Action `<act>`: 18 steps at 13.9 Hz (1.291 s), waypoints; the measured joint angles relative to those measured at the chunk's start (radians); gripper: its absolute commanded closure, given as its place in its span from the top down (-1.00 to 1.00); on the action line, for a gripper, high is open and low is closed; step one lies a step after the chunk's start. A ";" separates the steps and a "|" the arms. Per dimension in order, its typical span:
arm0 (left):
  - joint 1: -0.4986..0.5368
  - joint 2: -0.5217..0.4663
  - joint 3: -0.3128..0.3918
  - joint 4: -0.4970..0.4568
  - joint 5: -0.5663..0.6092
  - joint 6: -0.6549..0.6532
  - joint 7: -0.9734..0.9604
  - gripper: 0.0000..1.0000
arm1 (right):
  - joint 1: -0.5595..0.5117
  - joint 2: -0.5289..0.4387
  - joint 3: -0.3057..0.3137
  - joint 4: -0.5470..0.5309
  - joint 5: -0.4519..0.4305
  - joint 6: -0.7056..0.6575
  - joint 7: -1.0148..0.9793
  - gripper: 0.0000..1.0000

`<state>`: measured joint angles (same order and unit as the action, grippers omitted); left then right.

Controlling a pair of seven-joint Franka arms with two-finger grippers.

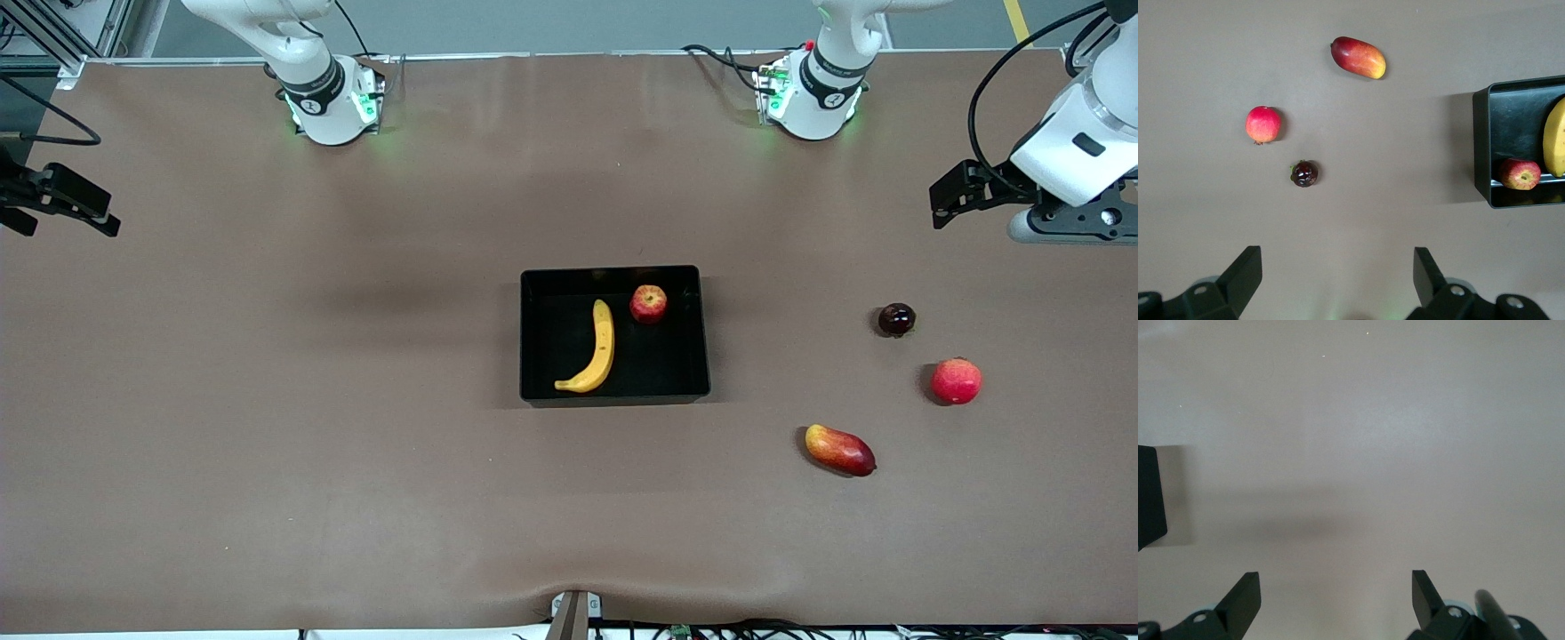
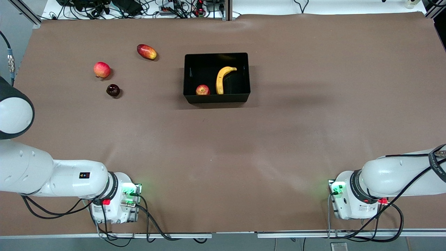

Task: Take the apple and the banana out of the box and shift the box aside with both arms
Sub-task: 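Reach the left gripper over the black tray toward the red apple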

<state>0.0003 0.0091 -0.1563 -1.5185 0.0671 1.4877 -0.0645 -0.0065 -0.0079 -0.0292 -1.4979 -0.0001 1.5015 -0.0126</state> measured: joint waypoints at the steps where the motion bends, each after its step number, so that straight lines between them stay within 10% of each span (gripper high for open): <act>1: 0.000 0.000 0.000 0.000 0.000 0.000 0.000 1.00 | 0.000 0.000 0.000 0.000 0.000 0.000 0.000 1.00; 10: -0.005 0.023 -0.005 -0.001 -0.001 0.004 0.000 1.00 | 0.000 0.000 -0.001 0.000 0.000 0.000 0.000 1.00; 18: -0.189 0.242 -0.062 -0.027 -0.030 0.234 -0.307 1.00 | 0.000 0.002 -0.003 0.000 0.000 0.000 0.000 1.00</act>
<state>-0.1887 0.2506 -0.2181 -1.5451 0.0374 1.7216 -0.3711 -0.0067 -0.0063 -0.0318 -1.4979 -0.0001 1.5015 -0.0126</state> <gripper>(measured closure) 0.000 0.000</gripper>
